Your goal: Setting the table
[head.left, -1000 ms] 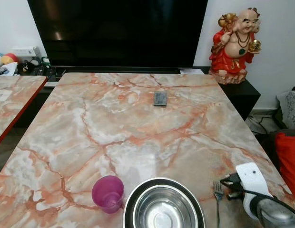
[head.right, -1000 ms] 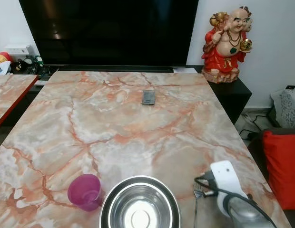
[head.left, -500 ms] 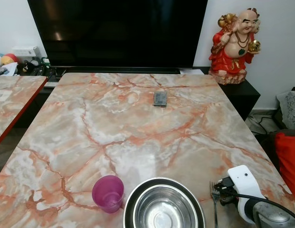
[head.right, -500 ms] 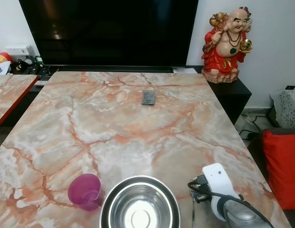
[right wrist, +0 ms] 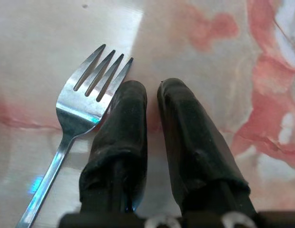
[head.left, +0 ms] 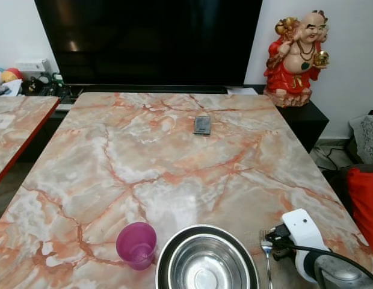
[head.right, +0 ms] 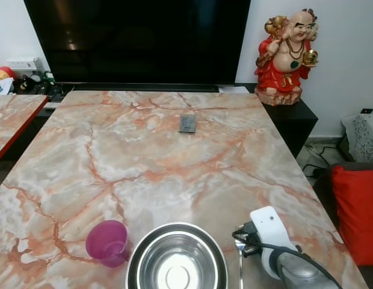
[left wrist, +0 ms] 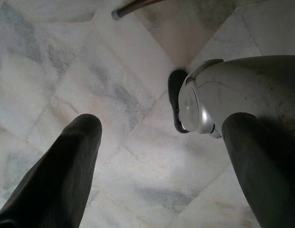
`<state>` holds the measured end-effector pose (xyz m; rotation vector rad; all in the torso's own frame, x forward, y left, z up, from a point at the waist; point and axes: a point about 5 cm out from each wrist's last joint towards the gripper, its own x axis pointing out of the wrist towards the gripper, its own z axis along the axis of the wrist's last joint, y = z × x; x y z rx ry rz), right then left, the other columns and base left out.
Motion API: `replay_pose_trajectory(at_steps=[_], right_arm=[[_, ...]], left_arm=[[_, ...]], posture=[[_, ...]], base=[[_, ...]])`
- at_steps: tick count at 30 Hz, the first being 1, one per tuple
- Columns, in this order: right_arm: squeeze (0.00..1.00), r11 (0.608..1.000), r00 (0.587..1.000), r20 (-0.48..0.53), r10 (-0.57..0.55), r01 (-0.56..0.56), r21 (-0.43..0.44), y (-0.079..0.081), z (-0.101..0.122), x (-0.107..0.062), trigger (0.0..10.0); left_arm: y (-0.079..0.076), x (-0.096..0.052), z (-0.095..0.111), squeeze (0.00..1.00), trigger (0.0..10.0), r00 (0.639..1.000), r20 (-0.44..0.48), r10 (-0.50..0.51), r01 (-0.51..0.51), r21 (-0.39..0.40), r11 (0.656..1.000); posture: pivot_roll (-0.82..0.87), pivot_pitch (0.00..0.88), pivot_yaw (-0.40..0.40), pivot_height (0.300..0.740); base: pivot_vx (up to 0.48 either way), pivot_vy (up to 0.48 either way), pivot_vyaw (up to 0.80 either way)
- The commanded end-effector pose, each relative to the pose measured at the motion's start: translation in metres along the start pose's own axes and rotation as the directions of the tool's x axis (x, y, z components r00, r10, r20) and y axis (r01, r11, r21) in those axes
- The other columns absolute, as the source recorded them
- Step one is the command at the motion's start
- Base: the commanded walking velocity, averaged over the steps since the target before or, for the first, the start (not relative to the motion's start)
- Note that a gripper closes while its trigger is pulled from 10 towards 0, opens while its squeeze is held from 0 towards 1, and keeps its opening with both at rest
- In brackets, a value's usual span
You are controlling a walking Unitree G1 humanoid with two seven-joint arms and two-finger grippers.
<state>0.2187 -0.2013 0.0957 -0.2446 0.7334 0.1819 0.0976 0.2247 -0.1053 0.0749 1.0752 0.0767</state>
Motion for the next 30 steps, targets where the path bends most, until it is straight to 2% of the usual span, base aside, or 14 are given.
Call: replay_pose_trajectory(at_steps=[1,11,17,19,22,23,25,28,30], right_arm=[[0.0,1.0,1.0,0.027,0.0,0.0,-0.002,0.001,0.006,0.0,10.0],[0.0,1.0,0.999,0.039,0.006,-0.006,0.001,0.003,0.01,0.003,10.0],[0.0,0.998,0.996,0.074,-0.048,0.046,0.032,-0.003,0.011,0.005,10.0],[0.0,0.97,0.962,0.19,-0.198,0.163,0.183,-0.021,0.018,0.007,10.0],[0.0,0.927,0.911,0.26,-0.32,0.243,0.286,-0.036,0.021,0.004,10.0],[0.0,0.898,0.863,0.317,-0.394,0.286,0.335,-0.043,0.025,0.001,10.0],[0.0,0.87,0.836,0.343,-0.428,0.278,0.407,-0.045,0.023,0.001,10.0],[0.0,0.84,0.831,0.344,-0.437,0.241,0.486,-0.042,0.016,0.008,10.0],[0.0,0.839,0.824,0.361,-0.437,0.228,0.495,-0.04,0.015,0.009,10.0]], left_arm=[[-0.011,0.0,-0.005,0.0,10.0,0.999,-0.026,-0.043,0.043,0.001,0.999],[-0.011,0.0,-0.005,0.0,10.0,0.999,-0.026,-0.043,0.043,-0.001,0.999],[-0.011,0.0,-0.005,0.0,10.0,0.999,-0.027,-0.044,0.044,0.002,0.999],[-0.011,0.0,-0.005,0.0,10.0,0.999,-0.026,-0.044,0.044,0.003,0.999],[-0.011,0.0,-0.005,0.0,10.0,0.999,-0.027,-0.043,0.044,0.004,0.999],[-0.011,0.0,-0.005,0.0,10.0,0.999,-0.026,-0.042,0.042,0.004,0.999],[-0.011,0.0,-0.005,0.0,10.0,0.999,-0.025,-0.039,0.039,0.004,0.999],[-0.01,0.0,-0.005,0.0,10.0,0.999,-0.017,-0.034,0.034,-0.001,0.999],[-0.01,0.0,-0.005,0.0,10.0,0.999,-0.012,-0.032,0.032,-0.006,0.999]], posture=[[-0.1,0.027,-0.069,0.74],[-0.1,0.027,-0.069,0.74],[-0.1,0.025,-0.068,0.74],[-0.1,0.02,-0.066,0.74],[-0.1,0.018,-0.063,0.74],[-0.1,0.011,-0.057,0.74],[-0.1,0.009,-0.056,0.74],[-0.09,0.0,-0.048,0.74],[-0.09,0.0,-0.045,0.74]], base=[[0.0,0.0,0.0],[0.0,0.0,0.0],[0.0,0.0,0.0],[0.0,0.0,0.0],[0.0,0.0,0.0],[0.0,0.0,0.0],[0.0,0.0,0.0],[0.0,0.0,0.0],[0.0,0.0,0.0]])
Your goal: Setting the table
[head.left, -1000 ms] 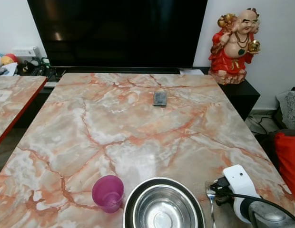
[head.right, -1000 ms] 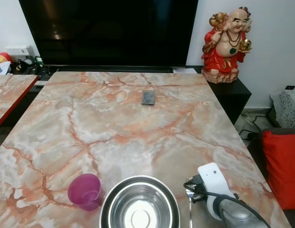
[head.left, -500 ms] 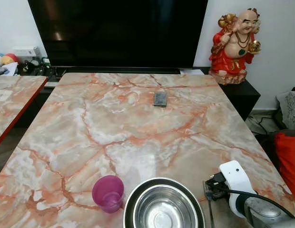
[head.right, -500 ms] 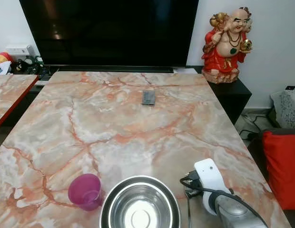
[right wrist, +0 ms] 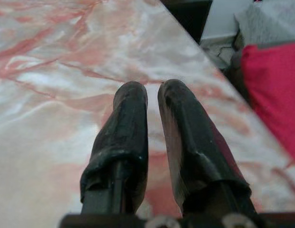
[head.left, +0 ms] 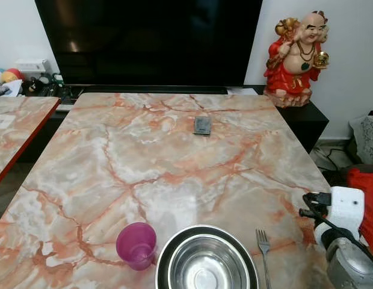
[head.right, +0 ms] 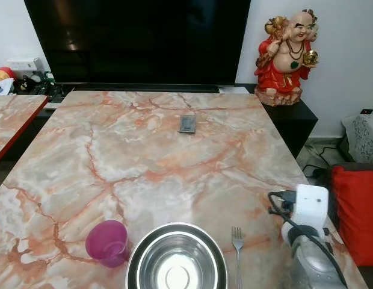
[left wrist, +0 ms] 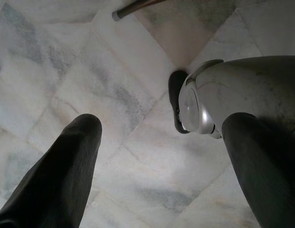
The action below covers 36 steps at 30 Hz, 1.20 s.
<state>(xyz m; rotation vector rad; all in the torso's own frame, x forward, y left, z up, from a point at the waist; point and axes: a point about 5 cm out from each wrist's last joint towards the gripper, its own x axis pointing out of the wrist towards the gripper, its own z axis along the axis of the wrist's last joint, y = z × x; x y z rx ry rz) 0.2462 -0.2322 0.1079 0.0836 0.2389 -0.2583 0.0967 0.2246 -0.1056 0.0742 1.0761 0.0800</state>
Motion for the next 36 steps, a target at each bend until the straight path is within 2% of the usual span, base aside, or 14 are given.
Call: replay_pose_trajectory(at_steps=[1,7,36], right_arm=[[0.0,1.0,1.0,0.027,-0.001,0.0,0.02,-0.001,-0.002,0.0,10.0],[0.0,0.999,0.998,0.066,-0.007,0.005,0.031,0.003,-0.013,0.002,10.0],[0.0,0.999,0.998,0.066,-0.007,0.005,0.031,0.003,-0.013,0.002,10.0]], left_arm=[[-0.01,0.0,-0.004,0.0,10.0,0.999,-0.009,-0.031,0.031,-0.005,0.999],[-0.008,-0.001,-0.005,0.0,10.0,1.0,-0.014,-0.027,0.027,0.006,1.0],[-0.008,-0.001,-0.005,0.0,10.0,1.0,-0.014,-0.027,0.027,0.006,1.0]], posture=[[-0.09,0.0,-0.045,0.74],[-0.08,0.0,-0.026,0.74],[-0.08,0.0,-0.026,0.74]], base=[[0.0,0.0,0.0],[0.0,0.0,0.0],[0.0,0.0,0.0]])
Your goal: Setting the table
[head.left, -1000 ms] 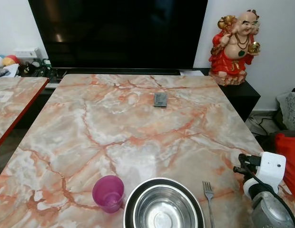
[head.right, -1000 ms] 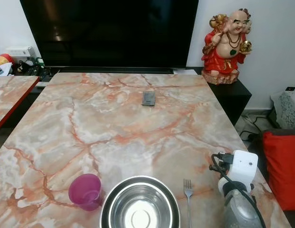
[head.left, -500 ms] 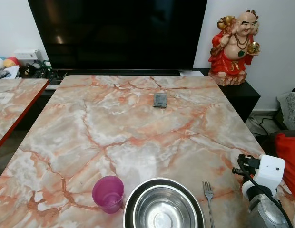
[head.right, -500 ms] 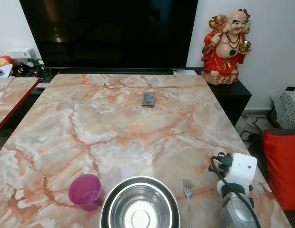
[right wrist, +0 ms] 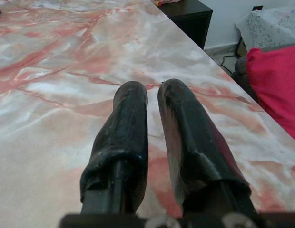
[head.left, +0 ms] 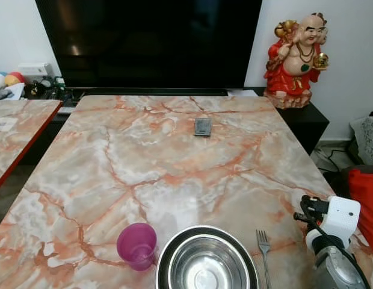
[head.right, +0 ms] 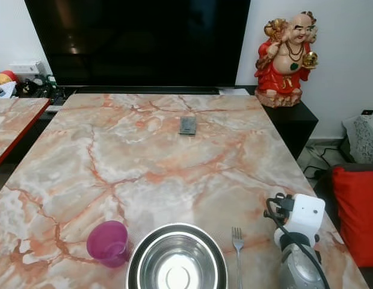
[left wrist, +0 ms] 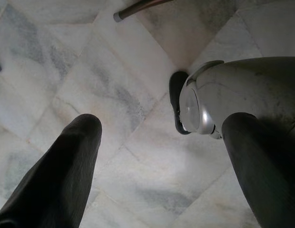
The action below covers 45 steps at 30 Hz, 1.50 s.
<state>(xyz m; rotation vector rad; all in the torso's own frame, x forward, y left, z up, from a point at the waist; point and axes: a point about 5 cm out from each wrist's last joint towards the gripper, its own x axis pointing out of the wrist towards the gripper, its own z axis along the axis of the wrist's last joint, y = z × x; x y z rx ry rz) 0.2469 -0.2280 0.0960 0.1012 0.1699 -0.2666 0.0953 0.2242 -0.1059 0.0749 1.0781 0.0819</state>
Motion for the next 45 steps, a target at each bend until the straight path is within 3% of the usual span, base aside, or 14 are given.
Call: replay_pose_trajectory(at_steps=[1,6,29,45], right_arm=[[0.0,1.0,1.0,0.0,-0.003,0.003,0.004,-0.001,-0.001,0.0,10.0],[0.0,0.998,0.992,0.119,0.049,-0.053,0.028,0.017,0.001,0.008,10.0],[0.0,0.998,0.987,0.154,0.051,-0.055,0.021,0.021,-0.004,0.012,10.0],[0.0,0.999,0.987,0.154,0.048,-0.051,0.017,0.022,-0.007,0.013,10.0]], left_arm=[[-0.008,0.0,-0.004,0.0,10.0,1.0,-0.012,-0.029,0.029,0.006,1.0],[-0.002,-0.001,-0.005,0.0,10.0,0.999,-0.023,-0.029,0.03,0.044,0.999],[-0.004,-0.001,-0.003,0.0,10.0,0.999,-0.011,-0.035,0.035,0.019,0.999],[-0.003,-0.001,-0.003,0.0,10.0,0.999,-0.01,-0.032,0.032,0.01,0.999]], posture=[[-0.08,0.0,-0.026,0.74],[-0.07,0.0,0.002,0.74],[-0.05,0.0,-0.01,0.74],[-0.05,0.0,-0.008,0.74]], base=[[0.0,0.0,0.0],[0.0,0.0,0.0],[0.0,0.0,0.0],[-0.289,0.0,0.0]])
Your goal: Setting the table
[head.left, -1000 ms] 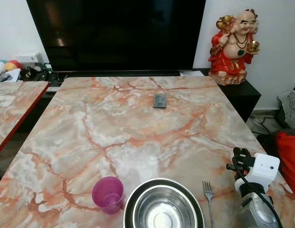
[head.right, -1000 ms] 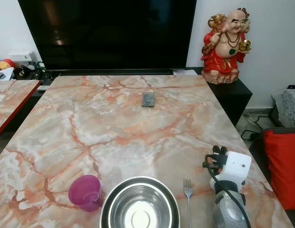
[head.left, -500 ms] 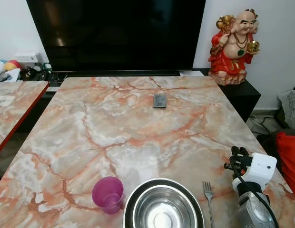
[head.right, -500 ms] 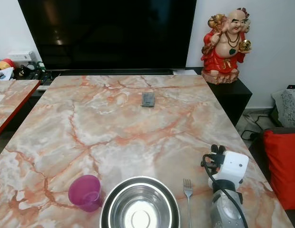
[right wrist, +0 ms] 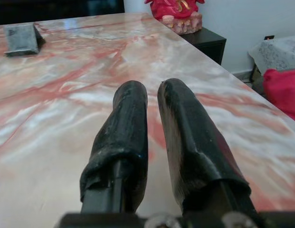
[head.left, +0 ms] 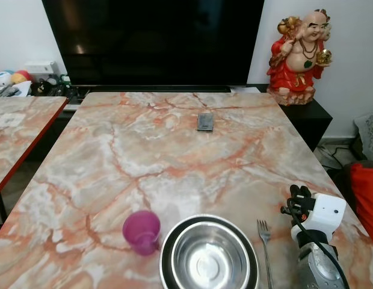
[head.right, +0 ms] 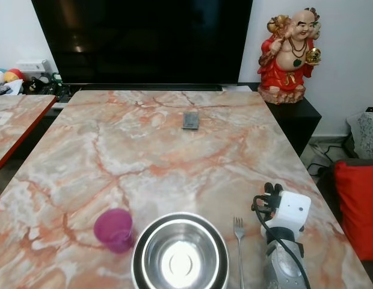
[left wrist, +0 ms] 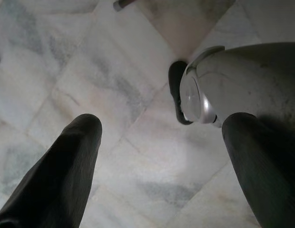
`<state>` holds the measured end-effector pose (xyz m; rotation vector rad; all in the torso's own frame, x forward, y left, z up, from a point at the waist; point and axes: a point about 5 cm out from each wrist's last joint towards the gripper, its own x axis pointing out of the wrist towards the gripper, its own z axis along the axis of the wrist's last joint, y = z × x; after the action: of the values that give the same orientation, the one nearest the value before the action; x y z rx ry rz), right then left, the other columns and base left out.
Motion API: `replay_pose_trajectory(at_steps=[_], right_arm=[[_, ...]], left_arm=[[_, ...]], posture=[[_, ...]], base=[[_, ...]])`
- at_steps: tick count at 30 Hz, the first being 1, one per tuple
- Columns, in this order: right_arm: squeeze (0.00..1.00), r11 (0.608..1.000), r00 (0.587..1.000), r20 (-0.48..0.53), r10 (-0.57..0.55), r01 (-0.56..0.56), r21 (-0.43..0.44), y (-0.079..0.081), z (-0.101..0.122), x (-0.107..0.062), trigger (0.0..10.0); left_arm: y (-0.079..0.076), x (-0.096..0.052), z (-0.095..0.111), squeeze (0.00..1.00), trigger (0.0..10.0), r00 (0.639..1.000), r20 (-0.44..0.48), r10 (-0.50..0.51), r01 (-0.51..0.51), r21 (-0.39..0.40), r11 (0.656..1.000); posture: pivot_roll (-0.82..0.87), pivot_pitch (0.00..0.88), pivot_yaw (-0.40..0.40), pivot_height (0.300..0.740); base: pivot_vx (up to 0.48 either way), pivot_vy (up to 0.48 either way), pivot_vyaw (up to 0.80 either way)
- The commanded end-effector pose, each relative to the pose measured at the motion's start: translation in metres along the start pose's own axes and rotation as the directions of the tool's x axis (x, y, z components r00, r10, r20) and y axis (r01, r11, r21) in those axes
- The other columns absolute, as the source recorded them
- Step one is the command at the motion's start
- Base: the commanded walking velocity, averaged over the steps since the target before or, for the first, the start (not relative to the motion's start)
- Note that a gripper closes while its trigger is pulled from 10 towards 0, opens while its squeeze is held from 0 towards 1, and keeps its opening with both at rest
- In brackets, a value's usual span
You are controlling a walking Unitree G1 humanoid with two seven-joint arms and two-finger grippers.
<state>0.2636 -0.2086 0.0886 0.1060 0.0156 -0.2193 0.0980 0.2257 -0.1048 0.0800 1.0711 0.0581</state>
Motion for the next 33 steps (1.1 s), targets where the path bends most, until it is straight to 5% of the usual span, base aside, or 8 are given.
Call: replay_pose_trajectory(at_steps=[1,33], right_arm=[[0.0,1.0,1.0,0.003,-0.007,0.007,-0.001,-0.001,0.0,0.001,10.0],[0.0,0.997,0.996,-0.04,-0.078,0.078,-0.009,-0.011,-0.016,0.003,10.0]], left_arm=[[-0.005,-0.001,-0.006,0.0,10.0,1.0,-0.018,-0.015,0.014,-0.005,1.0],[-0.004,-0.001,-0.004,0.0,10.0,1.0,-0.014,-0.009,0.009,-0.007,1.0]], posture=[[-0.05,0.0,-0.008,0.74],[-0.04,0.0,-0.008,0.74]], base=[[-0.3,0.0,0.0],[-0.29,0.0,0.0]])
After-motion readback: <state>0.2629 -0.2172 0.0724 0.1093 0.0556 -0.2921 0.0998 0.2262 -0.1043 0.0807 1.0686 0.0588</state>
